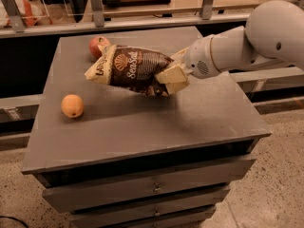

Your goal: Move brown chip bag near orange

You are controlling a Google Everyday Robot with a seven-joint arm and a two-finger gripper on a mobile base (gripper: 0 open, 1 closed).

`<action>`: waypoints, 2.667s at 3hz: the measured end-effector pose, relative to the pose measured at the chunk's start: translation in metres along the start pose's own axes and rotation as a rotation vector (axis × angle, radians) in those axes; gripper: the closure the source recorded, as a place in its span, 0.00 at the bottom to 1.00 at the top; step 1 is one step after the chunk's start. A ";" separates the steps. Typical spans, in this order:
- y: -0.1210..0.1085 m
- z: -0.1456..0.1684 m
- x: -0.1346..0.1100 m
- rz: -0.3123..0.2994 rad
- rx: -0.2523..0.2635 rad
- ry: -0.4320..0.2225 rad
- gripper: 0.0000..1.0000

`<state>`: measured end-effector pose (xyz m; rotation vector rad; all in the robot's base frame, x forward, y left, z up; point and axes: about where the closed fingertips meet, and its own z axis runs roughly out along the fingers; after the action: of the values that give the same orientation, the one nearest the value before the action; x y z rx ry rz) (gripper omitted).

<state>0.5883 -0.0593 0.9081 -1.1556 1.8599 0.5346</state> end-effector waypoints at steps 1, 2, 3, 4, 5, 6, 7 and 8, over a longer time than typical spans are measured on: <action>0.002 0.013 -0.011 0.002 0.008 -0.002 1.00; 0.027 0.030 -0.039 -0.007 -0.003 -0.017 1.00; 0.031 0.040 -0.038 -0.014 -0.011 -0.021 1.00; 0.031 0.047 -0.034 -0.004 -0.004 -0.016 0.82; 0.031 0.050 -0.031 -0.001 0.008 -0.010 0.59; 0.031 0.051 -0.030 -0.002 0.018 -0.003 0.36; 0.030 0.052 -0.029 0.000 0.027 0.003 0.12; 0.030 0.052 -0.028 0.004 0.035 0.009 0.00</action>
Offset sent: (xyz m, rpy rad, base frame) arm 0.0067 0.0411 0.0143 0.0164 -0.0021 -0.0205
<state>0.5904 0.0062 0.9012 -1.1331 1.8725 0.4973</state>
